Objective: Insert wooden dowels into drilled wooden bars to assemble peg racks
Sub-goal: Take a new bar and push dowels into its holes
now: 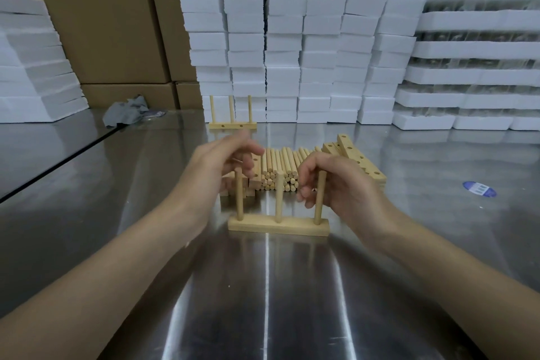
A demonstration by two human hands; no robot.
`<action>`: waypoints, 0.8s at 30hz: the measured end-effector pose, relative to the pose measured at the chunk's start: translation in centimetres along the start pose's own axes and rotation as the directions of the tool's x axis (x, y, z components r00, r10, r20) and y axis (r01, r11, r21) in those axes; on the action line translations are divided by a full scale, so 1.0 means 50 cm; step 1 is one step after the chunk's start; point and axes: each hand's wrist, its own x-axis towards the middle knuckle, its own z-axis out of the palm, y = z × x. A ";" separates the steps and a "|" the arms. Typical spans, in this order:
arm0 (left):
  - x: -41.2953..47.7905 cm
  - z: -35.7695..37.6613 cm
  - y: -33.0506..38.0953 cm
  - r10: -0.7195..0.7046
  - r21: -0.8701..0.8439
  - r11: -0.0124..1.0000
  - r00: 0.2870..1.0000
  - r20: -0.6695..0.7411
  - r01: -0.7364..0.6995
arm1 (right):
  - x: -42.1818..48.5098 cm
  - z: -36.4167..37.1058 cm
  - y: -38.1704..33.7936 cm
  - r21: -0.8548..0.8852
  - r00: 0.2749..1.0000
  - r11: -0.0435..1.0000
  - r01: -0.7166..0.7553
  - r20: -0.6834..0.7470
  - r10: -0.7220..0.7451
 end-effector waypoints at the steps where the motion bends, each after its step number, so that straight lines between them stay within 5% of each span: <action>1: 0.004 -0.008 0.000 0.011 -0.021 1.000 0.999 -0.044 -0.012 | 0.001 -0.003 -0.004 -0.045 1.000 0.999 -0.008 -0.004 0.008; 3: 0.010 -0.022 -0.001 0.048 -0.047 0.997 0.988 -0.144 -0.056 | 0.000 -0.013 -0.018 -0.244 1.000 0.970 0.002 0.000 -0.002; 7: 0.021 -0.048 -0.003 0.054 -0.099 0.992 0.960 -0.275 -0.084 | -0.015 -0.042 -0.051 -0.660 0.990 0.751 -0.032 0.082 0.114; 13: 0.033 -0.064 -0.025 0.059 -0.053 0.995 0.943 -0.327 -0.080 | -0.027 -0.045 -0.065 -0.898 0.946 0.437 -0.046 0.101 0.307; 17: 0.047 -0.075 -0.048 0.082 0.012 0.996 0.930 -0.359 -0.083 | -0.030 -0.032 -0.062 -0.909 0.966 0.417 -0.014 0.094 0.239; 24: 0.076 -0.094 -0.088 0.043 -0.014 0.998 0.891 -0.451 -0.055 | 0.098 -0.033 -0.178 -0.804 1.000 0.594 0.015 0.017 -0.002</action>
